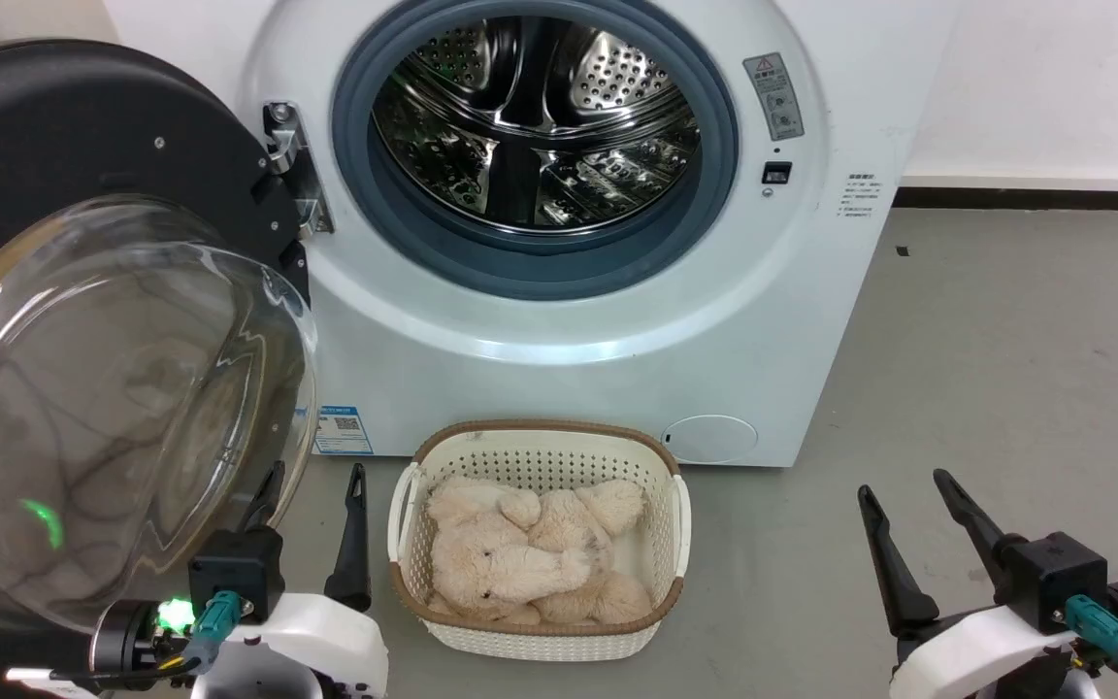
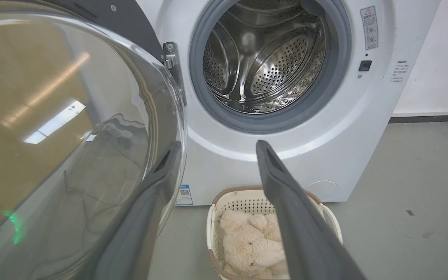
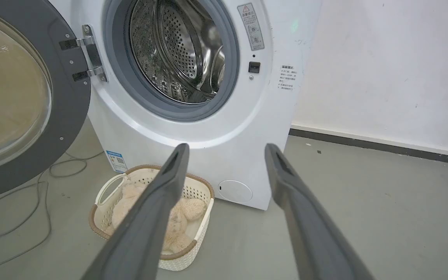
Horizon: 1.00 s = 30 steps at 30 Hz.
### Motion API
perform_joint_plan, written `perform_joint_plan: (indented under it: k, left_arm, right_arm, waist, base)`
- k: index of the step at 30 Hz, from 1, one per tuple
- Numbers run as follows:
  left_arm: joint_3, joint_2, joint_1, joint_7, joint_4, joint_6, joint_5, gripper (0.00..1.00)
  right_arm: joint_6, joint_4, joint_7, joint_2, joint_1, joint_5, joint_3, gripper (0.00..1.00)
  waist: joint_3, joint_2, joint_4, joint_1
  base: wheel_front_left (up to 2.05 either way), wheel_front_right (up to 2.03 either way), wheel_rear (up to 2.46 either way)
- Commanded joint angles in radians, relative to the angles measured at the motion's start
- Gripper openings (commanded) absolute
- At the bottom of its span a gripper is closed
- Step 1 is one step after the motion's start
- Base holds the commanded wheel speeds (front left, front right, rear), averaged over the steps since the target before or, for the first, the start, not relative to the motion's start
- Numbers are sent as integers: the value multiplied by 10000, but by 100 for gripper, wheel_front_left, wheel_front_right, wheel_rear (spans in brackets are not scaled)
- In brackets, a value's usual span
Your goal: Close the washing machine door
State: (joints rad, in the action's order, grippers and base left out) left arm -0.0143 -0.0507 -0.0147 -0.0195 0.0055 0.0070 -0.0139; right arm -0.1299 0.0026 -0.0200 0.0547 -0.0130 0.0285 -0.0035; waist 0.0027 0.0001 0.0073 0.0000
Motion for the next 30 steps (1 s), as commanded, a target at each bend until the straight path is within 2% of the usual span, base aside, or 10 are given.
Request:
perform_joint_plan:
  k: [1, 11, 30]
  left_arm:
    - [-20, 1, 48, -109, -14, 50, -117, 100]
    - [-76, 1, 89, -318, -46, 94, -274, 100]
    - [-131, 2, 224, -715, -154, 150, -516, 100]
  right_arm:
    - [-1, -72, -105, -7, -81, 109, -16, 100]
    - [-2, -147, -314, -10, -165, 277, 36, 100]
    - [-3, -220, -710, -17, -271, 569, 200, 100]
  waist:
    - [1, -1, 28, 0]
    - [10, -1, 333, 0]
    - [-12, -1, 1335, 0]
  base:
    - [0, 0, 0]
    - [0, 0, 0]
    - [0, 0, 0]
